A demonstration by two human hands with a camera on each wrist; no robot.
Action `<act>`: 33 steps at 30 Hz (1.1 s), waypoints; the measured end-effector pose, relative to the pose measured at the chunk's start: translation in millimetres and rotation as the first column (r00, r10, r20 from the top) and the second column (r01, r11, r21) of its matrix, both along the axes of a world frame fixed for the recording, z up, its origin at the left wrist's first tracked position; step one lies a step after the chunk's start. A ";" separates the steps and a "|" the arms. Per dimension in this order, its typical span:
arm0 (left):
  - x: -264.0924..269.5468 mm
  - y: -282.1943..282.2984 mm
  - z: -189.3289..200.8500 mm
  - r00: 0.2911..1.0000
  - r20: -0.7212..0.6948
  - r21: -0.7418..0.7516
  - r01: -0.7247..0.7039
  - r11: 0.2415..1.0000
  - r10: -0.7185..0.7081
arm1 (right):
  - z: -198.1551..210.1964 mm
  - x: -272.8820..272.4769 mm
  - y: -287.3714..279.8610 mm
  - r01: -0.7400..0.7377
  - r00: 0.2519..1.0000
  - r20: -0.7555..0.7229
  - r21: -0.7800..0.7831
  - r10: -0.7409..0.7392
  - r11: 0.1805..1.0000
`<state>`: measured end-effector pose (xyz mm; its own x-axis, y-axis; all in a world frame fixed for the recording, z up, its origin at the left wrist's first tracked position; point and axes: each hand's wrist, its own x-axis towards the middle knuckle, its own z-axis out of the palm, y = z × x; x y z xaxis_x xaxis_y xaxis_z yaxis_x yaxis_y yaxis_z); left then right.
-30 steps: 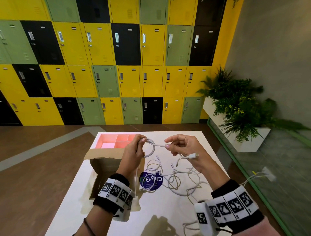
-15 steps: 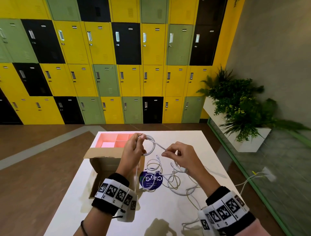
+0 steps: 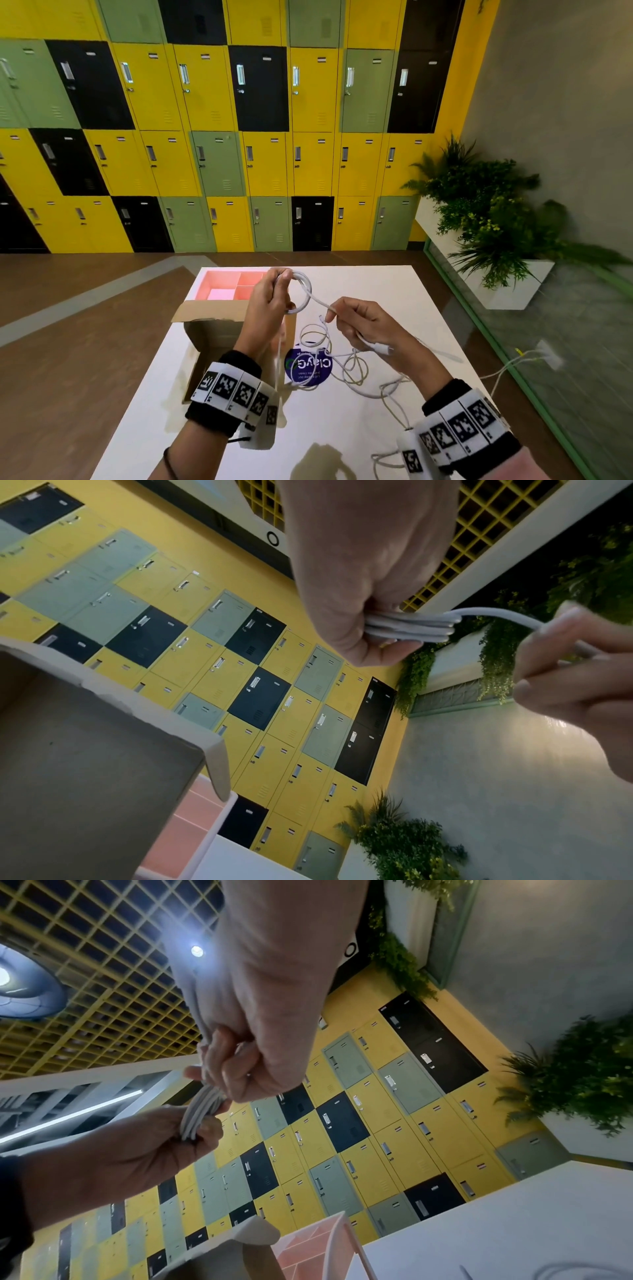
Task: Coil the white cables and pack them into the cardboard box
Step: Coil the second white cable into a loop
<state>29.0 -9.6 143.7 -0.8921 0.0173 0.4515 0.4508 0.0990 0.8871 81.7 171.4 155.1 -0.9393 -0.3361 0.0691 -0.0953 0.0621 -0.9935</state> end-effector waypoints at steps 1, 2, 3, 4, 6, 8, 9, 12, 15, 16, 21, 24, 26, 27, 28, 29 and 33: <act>-0.2 -0.1 0.6 1.000 -0.004 -0.003 0.008 1.000 -0.008 | 0.0 0.1 1.8 -0.036 0.999 0.005 0.029 0.036 0.999; -0.9 -0.7 0.7 1.000 -0.007 -0.011 0.016 1.000 -0.016 | 0.1 0.2 3.9 -0.068 0.998 -0.005 0.078 0.069 0.995; -1.7 -1.5 0.5 1.000 -0.007 -0.028 0.020 0.999 -0.020 | 0.3 -0.1 6.3 -0.092 0.995 -0.025 0.142 0.097 0.986; -2.4 -2.4 0.0 1.000 -0.006 -0.050 0.022 0.999 -0.022 | 0.7 -0.7 8.9 -0.105 0.992 -0.045 0.214 0.117 0.971; -3.5 -4.4 -2.1 1.000 -0.011 -0.103 0.025 0.994 -0.026 | 3.0 -2.8 13.9 -0.092 0.987 -0.086 0.368 0.133 0.925; -3.1 -4.7 -4.7 0.999 -0.031 -0.167 0.025 0.986 -0.031 | 3.7 -7.4 18.0 -0.019 0.986 -0.135 0.487 0.097 0.873; -2.3 -4.1 -5.4 0.998 -0.046 -0.199 0.022 0.980 -0.032 | 3.0 -9.7 19.3 0.031 0.985 -0.161 0.524 0.064 0.851; -2.4 -3.5 -7.2 0.997 -0.067 -0.260 0.016 0.965 -0.035 | 0.5 -14.2 18.8 0.246 0.941 -0.335 0.592 -0.043 0.768; -3.6 -5.8 -10.7 0.998 -0.043 -0.316 0.038 0.948 -0.054 | -0.2 -16.1 16.9 0.475 0.818 -0.525 0.383 -0.236 0.793; -2.7 -5.3 -11.9 0.997 -0.021 -0.334 0.063 0.941 -0.074 | -0.1 -16.8 16.1 0.524 0.773 -0.562 0.303 -0.295 0.796; 4.4 4.1 -9.6 0.968 0.075 -0.252 0.249 0.935 -0.238 | -3.7 -19.3 8.0 0.618 0.703 -0.539 0.142 -0.463 0.773; 5.7 3.8 -5.9 0.940 0.119 -0.199 0.338 0.920 -0.319 | -6.3 -18.4 9.8 0.623 0.709 -0.488 0.097 -0.509 0.776; 6.2 3.3 -4.3 0.949 0.106 -0.187 0.314 0.931 -0.298 | -7.6 -17.4 10.7 0.620 0.718 -0.468 0.095 -0.515 0.779; 5.5 3.7 -4.5 0.958 0.090 -0.178 0.285 0.942 -0.273 | -8.9 -16.8 10.2 0.620 0.724 -0.453 0.094 -0.521 0.779; 4.6 4.4 -5.0 0.966 0.080 -0.163 0.257 0.953 -0.247 | -10.4 -16.4 9.1 0.621 0.728 -0.432 0.090 -0.531 0.778; 4.7 5.6 -5.0 0.970 0.075 -0.140 0.238 0.961 -0.229 | -12.5 -16.5 7.9 0.626 0.732 -0.407 0.083 -0.547 0.776; 10.1 15.2 -5.4 0.966 0.092 -0.041 0.248 0.968 -0.244 | -17.0 -17.6 -0.6 0.586 0.784 -0.231 -0.027 -0.576 0.810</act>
